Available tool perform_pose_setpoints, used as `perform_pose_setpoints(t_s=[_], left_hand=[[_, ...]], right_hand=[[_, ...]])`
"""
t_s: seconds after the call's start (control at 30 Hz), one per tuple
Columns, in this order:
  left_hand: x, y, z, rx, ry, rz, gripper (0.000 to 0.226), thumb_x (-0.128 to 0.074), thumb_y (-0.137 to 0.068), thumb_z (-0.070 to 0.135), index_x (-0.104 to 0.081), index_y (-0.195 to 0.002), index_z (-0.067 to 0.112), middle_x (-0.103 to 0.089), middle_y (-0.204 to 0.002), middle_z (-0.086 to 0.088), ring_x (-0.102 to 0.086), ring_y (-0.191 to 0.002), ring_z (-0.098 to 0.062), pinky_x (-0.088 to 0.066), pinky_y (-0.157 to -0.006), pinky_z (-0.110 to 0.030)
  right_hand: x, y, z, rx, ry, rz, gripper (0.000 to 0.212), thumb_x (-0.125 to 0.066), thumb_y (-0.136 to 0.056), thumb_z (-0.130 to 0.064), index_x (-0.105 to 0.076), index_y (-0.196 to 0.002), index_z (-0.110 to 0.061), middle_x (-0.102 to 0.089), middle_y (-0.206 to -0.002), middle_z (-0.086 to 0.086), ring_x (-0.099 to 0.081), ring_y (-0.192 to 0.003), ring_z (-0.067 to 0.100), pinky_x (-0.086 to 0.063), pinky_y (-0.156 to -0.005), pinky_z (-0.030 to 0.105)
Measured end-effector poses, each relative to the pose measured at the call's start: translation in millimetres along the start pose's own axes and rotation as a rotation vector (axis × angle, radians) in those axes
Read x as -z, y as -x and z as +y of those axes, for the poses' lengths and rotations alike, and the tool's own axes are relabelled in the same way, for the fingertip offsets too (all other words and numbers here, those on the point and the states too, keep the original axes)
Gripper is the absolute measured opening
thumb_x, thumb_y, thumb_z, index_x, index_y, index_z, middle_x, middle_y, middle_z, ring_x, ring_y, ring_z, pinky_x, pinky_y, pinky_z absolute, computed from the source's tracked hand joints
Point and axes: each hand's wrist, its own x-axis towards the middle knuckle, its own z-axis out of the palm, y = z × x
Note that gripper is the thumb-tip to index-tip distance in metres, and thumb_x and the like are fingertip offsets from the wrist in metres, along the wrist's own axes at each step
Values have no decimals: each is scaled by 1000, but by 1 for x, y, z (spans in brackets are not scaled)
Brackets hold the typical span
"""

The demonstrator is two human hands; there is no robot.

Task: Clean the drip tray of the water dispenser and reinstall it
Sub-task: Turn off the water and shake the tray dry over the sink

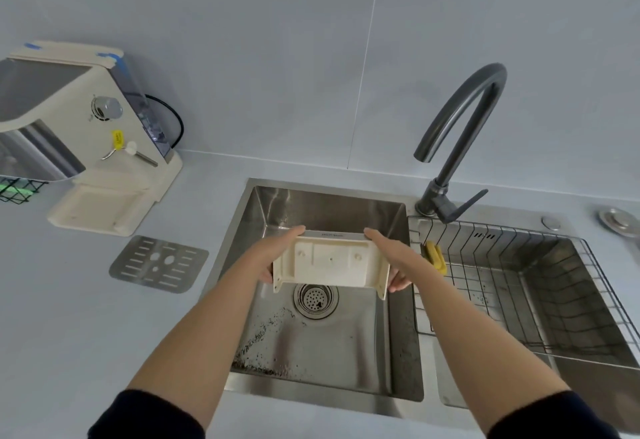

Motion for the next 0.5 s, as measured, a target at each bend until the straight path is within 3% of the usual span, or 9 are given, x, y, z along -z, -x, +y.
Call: perform_pose_setpoints(t_s=[0.1,0.23,0.33,0.37,0.43,0.5], left_hand=[[9,-1,5,-100,-14,92,88,-43,-75,75,-40,-138,14,-47,-138,-18,-53,-116,-36,-45,-88,-38],[19,1,9,-233,29,158,77,-46,-70,75,-55,-122,19,-58,-123,-10,-57,-104,-26,-46,-89,-37],[26,3,10,-331,76,132,56,-50,-76,69,-56,-113,27,-52,-130,-5,-51,-116,-24,-41,-99,-36],[28,5,10,-374,87,109,55,-52,-76,67,-56,-115,30,-48,-136,-4,-47,-122,-23,-37,-105,-37],[31,8,9,-458,116,71,76,-57,-70,68,-47,-133,26,-44,-142,2,-40,-132,-19,-29,-112,-40],[34,9,8,-547,174,47,74,-62,-74,58,-42,-136,21,-50,-134,6,-44,-127,-15,-31,-108,-34]], right_hand=[[6,0,-8,48,-28,64,90,-29,-82,-73,-38,-136,-3,-62,-110,27,-64,-92,37,-52,-80,37],[14,6,-18,110,-116,117,85,-27,-85,-70,-36,-139,-5,-54,-126,24,-57,-108,37,-48,-89,40],[19,10,-22,162,-196,125,80,-22,-88,-67,-36,-140,-9,-48,-136,18,-52,-115,33,-45,-100,44],[20,10,-22,180,-226,125,77,-22,-89,-66,-35,-141,-10,-46,-139,15,-51,-118,31,-43,-102,45],[22,9,-22,218,-306,115,75,-26,-89,-64,-32,-143,-13,-40,-145,10,-48,-124,29,-38,-108,47],[24,9,-20,252,-413,89,71,-33,-90,-61,-32,-143,-13,-39,-147,10,-45,-129,28,-34,-111,47]])
